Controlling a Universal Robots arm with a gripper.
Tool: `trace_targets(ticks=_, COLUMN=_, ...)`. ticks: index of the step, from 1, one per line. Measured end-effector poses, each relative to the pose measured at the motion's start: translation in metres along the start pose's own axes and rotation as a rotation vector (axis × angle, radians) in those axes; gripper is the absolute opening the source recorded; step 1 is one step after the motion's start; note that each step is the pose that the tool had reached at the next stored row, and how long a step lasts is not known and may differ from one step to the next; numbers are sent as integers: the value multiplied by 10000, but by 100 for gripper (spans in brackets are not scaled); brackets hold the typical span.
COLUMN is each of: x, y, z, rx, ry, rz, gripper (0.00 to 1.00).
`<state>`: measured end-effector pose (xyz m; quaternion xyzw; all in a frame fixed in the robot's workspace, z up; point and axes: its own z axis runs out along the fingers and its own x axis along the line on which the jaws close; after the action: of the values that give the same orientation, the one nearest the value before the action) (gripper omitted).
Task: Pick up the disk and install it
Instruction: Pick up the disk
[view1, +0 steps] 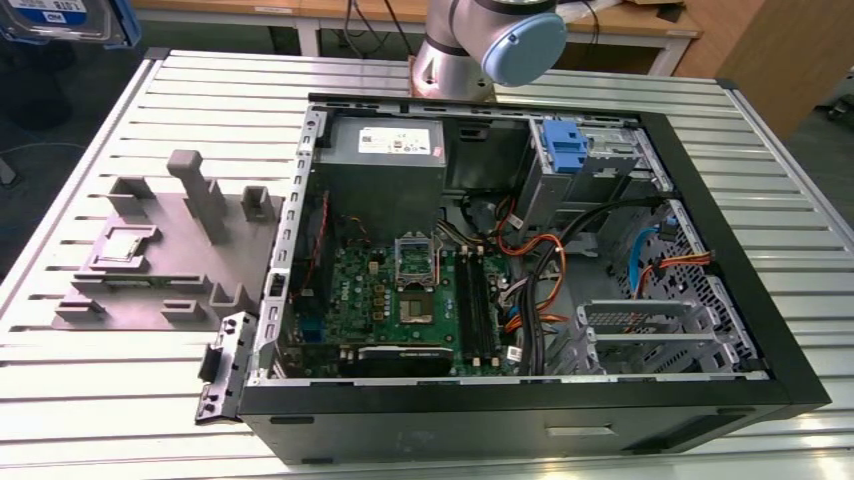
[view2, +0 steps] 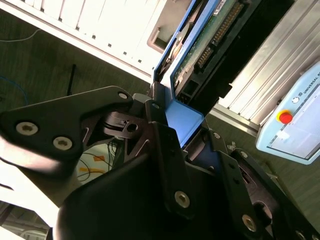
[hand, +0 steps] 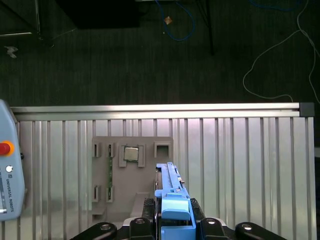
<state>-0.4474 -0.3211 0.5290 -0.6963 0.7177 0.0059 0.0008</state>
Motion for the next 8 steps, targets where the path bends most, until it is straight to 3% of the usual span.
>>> trace_targets(ticks=8, x=0, y=0, z=-11, rx=1, ry=0, rz=0, gripper=37)
